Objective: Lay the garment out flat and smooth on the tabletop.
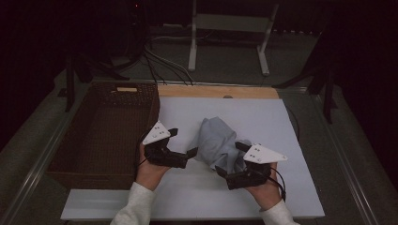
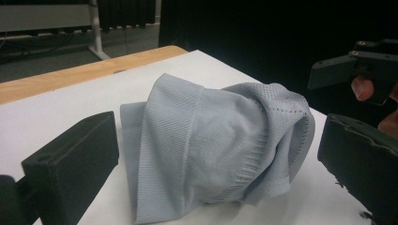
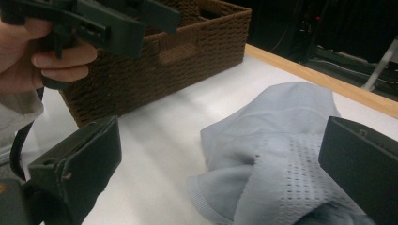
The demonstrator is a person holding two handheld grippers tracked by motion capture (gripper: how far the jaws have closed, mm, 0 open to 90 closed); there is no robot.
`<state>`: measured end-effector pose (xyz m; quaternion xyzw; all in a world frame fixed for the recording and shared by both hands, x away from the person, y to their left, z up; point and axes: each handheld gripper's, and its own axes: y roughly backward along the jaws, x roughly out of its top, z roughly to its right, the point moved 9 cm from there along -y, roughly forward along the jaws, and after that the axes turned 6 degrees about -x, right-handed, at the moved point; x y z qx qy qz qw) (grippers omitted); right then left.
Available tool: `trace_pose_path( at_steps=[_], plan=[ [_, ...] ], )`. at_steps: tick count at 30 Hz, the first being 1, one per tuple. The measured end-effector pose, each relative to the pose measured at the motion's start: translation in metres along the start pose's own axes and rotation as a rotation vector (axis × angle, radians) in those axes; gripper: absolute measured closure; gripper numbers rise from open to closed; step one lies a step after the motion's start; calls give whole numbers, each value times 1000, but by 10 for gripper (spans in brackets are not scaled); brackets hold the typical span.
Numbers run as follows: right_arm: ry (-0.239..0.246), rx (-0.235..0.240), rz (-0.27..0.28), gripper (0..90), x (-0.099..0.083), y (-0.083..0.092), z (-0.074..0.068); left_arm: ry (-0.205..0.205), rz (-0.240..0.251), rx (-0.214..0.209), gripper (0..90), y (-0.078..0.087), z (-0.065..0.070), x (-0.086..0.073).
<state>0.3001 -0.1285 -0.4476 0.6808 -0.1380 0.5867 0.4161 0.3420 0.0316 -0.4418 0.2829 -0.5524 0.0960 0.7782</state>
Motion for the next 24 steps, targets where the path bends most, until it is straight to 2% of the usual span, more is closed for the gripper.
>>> trace_pose_path(
  at_steps=[3,12,15,20,24],
  plan=[
    [36,-17,-18,0,-3,-3,-2,3,3,-1,1,0,0,0],
    [48,-47,-71,6,-13,-11,-1,6,2,-7,1,0,1,0],
    [35,-88,-123,22,-23,-16,7,5,0,-7,1,-1,2,-1],
    [19,-102,-160,55,-32,-20,14,11,0,-6,1,-1,1,-2],
    [24,-155,-193,100,-41,-25,22,12,4,-7,1,0,1,-1]
  ],
)
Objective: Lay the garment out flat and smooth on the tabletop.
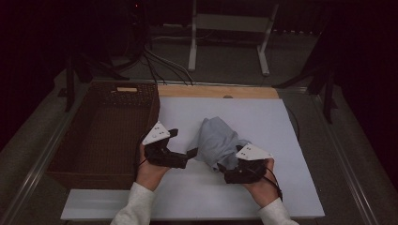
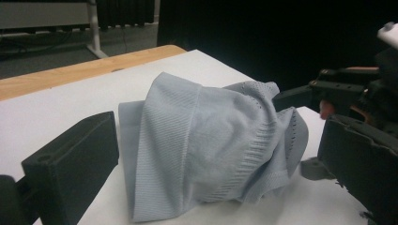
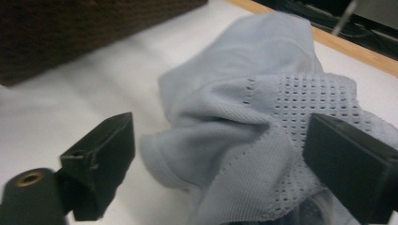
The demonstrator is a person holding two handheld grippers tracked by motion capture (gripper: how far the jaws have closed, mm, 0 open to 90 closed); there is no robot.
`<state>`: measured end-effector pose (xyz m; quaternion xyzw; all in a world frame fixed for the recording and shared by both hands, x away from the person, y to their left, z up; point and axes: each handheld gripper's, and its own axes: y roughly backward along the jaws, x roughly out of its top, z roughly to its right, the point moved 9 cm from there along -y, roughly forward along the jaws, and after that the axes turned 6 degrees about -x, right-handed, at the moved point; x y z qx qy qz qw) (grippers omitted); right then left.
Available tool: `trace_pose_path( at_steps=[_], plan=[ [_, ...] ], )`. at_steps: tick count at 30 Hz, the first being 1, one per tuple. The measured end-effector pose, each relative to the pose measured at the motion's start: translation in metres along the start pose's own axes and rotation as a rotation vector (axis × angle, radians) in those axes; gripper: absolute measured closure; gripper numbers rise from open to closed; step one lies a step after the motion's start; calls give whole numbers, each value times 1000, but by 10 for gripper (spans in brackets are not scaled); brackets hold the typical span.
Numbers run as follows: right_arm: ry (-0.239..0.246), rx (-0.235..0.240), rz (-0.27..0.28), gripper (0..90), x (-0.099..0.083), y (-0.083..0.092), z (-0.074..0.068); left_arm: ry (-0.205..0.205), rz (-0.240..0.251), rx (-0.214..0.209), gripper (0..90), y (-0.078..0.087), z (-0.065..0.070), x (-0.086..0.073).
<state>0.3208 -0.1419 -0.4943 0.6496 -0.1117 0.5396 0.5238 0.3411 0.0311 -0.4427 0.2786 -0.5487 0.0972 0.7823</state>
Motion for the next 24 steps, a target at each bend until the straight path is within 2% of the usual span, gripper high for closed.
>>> trace_pose_path(
  at_steps=[2,3,5,8,9,10,12,16,18,20,24],
  plan=[
    [5,-10,-13,120,-4,-3,2,0,0,2,1,0,0,0],
    [3,-25,-22,177,-6,-5,4,1,1,1,1,0,0,0],
    [1,-28,-24,206,-7,-5,5,0,0,1,1,0,0,0],
    [18,-32,-37,348,-10,-6,7,-1,-2,-1,1,0,1,0],
    [24,-35,-41,427,-12,-5,9,-2,-4,-1,1,-1,1,-1],
    [24,-35,-41,427,-12,-5,9,-3,-4,-2,1,-1,1,-1],
    [21,-43,-45,496,-13,-4,12,-5,-7,-3,1,-1,2,-1],
    [21,-79,-59,738,-17,-3,18,-4,-10,-4,1,-2,2,-1],
    [17,-88,-63,817,-18,-3,21,-3,-7,-4,1,-1,2,-1],
    [6,-98,-60,850,-18,0,24,0,-4,-4,2,-1,2,-1],
    [-3,-115,-62,858,-19,4,33,1,-2,-3,1,0,2,-1]
  ],
)
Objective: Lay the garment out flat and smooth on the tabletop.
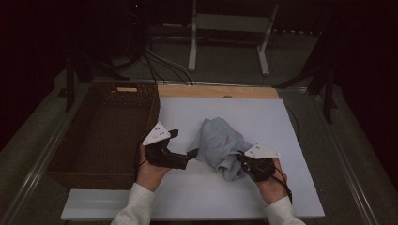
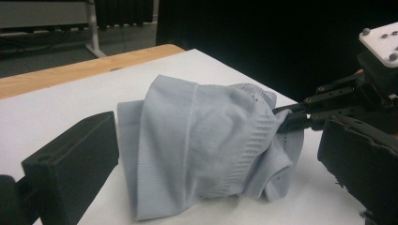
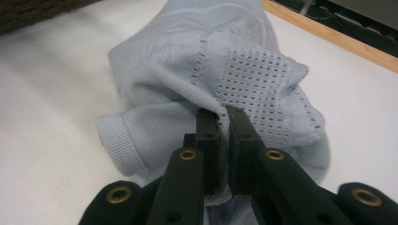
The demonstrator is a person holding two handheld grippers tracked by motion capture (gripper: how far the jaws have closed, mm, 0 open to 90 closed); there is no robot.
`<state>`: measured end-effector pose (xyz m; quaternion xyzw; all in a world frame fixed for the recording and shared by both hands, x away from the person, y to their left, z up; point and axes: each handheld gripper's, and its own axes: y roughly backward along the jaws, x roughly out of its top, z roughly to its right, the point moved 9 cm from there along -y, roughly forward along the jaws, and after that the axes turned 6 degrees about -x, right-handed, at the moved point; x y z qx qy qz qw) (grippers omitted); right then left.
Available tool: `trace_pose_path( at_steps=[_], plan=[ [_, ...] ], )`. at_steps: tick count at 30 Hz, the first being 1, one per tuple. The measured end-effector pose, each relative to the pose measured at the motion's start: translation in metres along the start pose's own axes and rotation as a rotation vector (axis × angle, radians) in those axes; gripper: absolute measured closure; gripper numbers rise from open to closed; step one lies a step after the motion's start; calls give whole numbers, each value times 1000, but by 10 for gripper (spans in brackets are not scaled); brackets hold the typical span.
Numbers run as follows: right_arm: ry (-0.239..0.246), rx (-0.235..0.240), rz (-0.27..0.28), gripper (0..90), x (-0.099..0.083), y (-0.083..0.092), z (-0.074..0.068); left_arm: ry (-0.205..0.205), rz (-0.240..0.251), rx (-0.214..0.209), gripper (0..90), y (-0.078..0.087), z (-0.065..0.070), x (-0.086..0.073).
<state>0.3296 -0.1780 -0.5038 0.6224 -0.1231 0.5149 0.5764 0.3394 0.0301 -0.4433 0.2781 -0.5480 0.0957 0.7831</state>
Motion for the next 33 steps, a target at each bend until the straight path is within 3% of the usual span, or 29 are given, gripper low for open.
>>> trace_pose_path(
  at_steps=[3,6,7,15,29,33],
  plan=[
    [-35,-21,-3,858,-3,2,13,0,-3,-2,1,0,0,0],
    [-38,-24,-3,858,-3,3,16,0,-5,-3,1,-1,0,-1],
    [-55,-44,-4,858,-5,5,25,0,-5,-3,1,-1,0,-1],
    [-99,-105,-10,859,-11,10,53,3,-5,-6,2,-2,1,-1],
    [-161,-149,4,863,-14,22,77,7,0,-13,1,-1,1,-1],
    [-158,-163,17,863,-11,29,81,7,-1,-13,1,-1,1,-1]
  ],
)
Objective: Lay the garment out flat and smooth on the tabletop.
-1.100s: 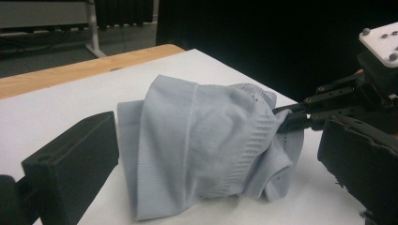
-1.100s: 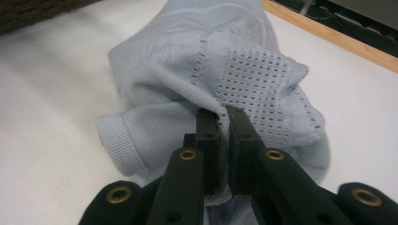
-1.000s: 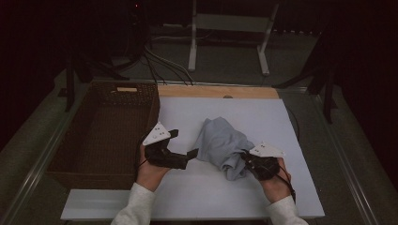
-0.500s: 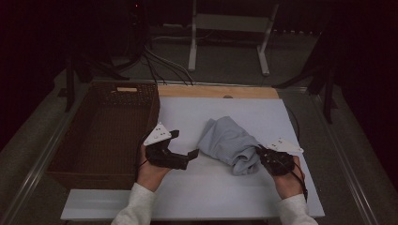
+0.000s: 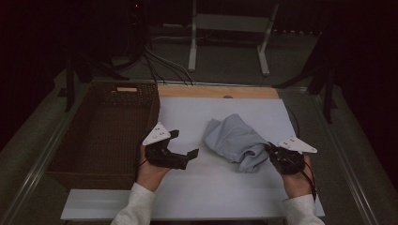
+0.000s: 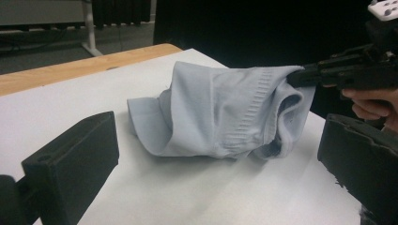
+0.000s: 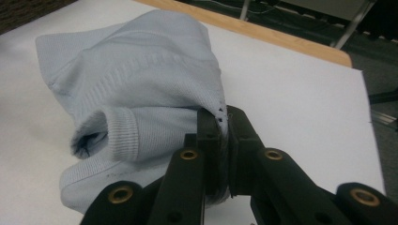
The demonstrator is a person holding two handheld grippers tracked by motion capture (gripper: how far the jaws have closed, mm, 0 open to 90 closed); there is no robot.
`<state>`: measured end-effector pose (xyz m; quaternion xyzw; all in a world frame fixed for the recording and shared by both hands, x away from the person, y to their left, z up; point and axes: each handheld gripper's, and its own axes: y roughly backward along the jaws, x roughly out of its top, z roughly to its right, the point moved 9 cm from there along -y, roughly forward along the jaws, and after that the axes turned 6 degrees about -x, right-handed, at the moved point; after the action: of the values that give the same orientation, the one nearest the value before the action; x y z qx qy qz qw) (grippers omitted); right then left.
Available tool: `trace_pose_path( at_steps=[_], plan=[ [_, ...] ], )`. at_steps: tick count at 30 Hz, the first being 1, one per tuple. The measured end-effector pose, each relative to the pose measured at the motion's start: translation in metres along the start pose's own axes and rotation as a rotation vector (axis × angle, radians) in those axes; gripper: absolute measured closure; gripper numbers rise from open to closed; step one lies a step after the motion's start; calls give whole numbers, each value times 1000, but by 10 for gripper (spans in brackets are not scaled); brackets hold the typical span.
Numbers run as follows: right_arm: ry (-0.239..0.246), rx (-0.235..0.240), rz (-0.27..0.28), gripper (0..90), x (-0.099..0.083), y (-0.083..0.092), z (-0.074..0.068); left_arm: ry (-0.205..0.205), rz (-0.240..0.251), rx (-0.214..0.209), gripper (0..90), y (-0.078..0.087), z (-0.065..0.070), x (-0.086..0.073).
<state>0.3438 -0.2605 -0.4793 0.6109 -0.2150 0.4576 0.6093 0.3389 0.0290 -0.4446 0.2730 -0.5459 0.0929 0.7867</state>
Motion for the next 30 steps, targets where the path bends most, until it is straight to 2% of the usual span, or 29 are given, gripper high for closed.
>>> trace_pose_path(
  at_steps=[4,6,9,13,14,15,18,19,22,24,27,30],
  plan=[
    [5,-42,-15,862,-3,-1,7,-2,1,-1,2,0,1,1],
    [-2,-47,-5,862,-1,3,9,-1,5,0,1,1,1,1],
    [10,-72,-1,862,2,6,12,-3,1,-1,2,0,1,0],
    [-8,-83,-26,862,-6,1,17,-6,2,-3,2,0,2,1],
    [-15,-105,-46,846,-12,-4,22,-5,3,-3,2,0,2,1],
    [-17,-119,-58,803,-15,-6,25,-5,2,-2,1,0,2,1],
    [-56,-97,-97,592,-22,-11,28,-3,-4,-2,1,-1,1,-1],
    [-64,-106,-102,539,-22,-11,30,-4,-6,-4,2,-2,2,-1],
    [-78,-98,-66,411,-16,-8,28,-5,-8,-5,1,-3,3,-2],
    [-74,-97,-41,363,-10,-5,26,-4,-9,-5,1,-3,3,-2],
    [-72,-71,3,324,-1,1,20,-3,-8,-5,1,-3,2,-2],
    [-46,-39,51,318,9,7,10,-4,-8,-5,1,-3,3,-2]
  ],
)
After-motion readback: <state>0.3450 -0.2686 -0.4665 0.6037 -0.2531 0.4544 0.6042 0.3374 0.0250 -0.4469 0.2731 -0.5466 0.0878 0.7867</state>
